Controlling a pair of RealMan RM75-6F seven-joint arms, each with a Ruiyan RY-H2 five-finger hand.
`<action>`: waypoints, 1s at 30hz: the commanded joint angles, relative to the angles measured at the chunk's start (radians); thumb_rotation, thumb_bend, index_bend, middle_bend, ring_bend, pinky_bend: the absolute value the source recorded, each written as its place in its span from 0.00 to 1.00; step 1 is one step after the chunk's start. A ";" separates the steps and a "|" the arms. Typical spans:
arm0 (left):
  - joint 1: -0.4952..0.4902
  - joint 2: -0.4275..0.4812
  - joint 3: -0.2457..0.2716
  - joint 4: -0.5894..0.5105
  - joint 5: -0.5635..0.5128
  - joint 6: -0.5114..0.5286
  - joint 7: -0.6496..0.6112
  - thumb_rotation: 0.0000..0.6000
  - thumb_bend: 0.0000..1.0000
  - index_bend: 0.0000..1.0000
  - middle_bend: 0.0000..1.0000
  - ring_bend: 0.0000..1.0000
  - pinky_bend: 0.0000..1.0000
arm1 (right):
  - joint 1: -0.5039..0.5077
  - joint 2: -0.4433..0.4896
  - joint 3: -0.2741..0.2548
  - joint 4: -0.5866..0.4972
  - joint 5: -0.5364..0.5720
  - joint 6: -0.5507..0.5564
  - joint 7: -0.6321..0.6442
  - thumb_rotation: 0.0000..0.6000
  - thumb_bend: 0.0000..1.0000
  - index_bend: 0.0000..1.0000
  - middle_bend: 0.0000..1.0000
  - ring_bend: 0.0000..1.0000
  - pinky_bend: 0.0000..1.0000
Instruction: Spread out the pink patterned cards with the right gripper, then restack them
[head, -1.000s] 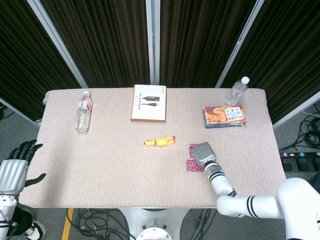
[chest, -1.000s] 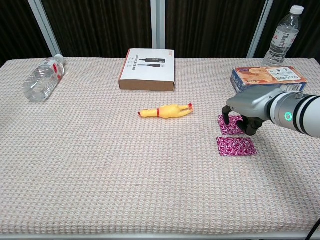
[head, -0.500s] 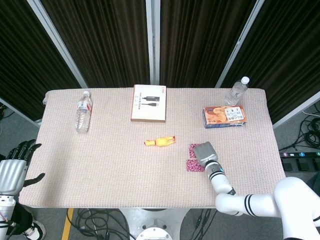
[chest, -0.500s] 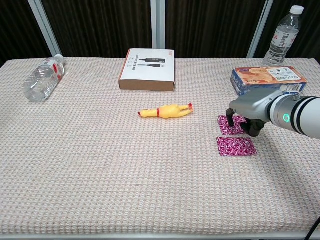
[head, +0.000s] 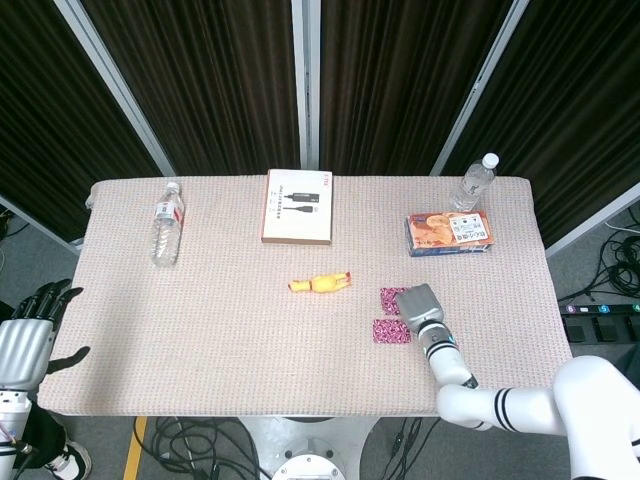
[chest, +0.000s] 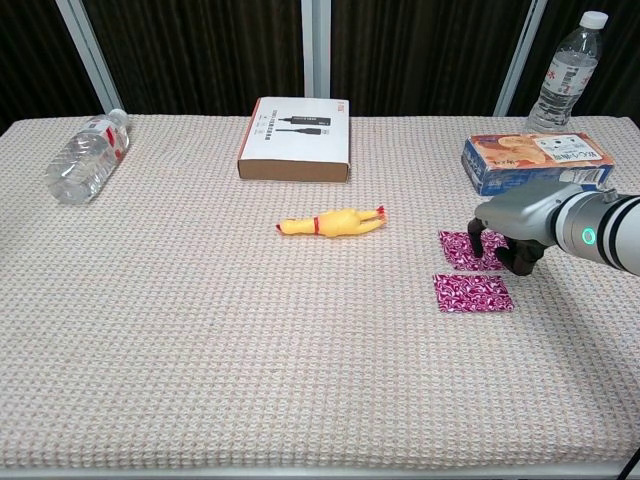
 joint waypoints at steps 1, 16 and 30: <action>0.000 0.000 0.000 0.000 0.000 0.000 0.000 1.00 0.00 0.23 0.22 0.13 0.24 | -0.004 0.005 -0.005 -0.001 0.000 0.001 0.002 1.00 0.61 0.29 1.00 0.84 0.80; -0.001 -0.002 0.000 0.001 -0.002 -0.003 0.005 1.00 0.00 0.23 0.22 0.13 0.24 | -0.029 0.055 -0.021 -0.010 -0.013 0.001 0.027 1.00 0.61 0.29 1.00 0.84 0.80; 0.000 -0.003 -0.001 0.005 -0.006 -0.003 0.001 1.00 0.00 0.23 0.22 0.13 0.24 | -0.048 0.077 -0.028 0.013 -0.022 -0.028 0.060 1.00 0.61 0.29 1.00 0.84 0.80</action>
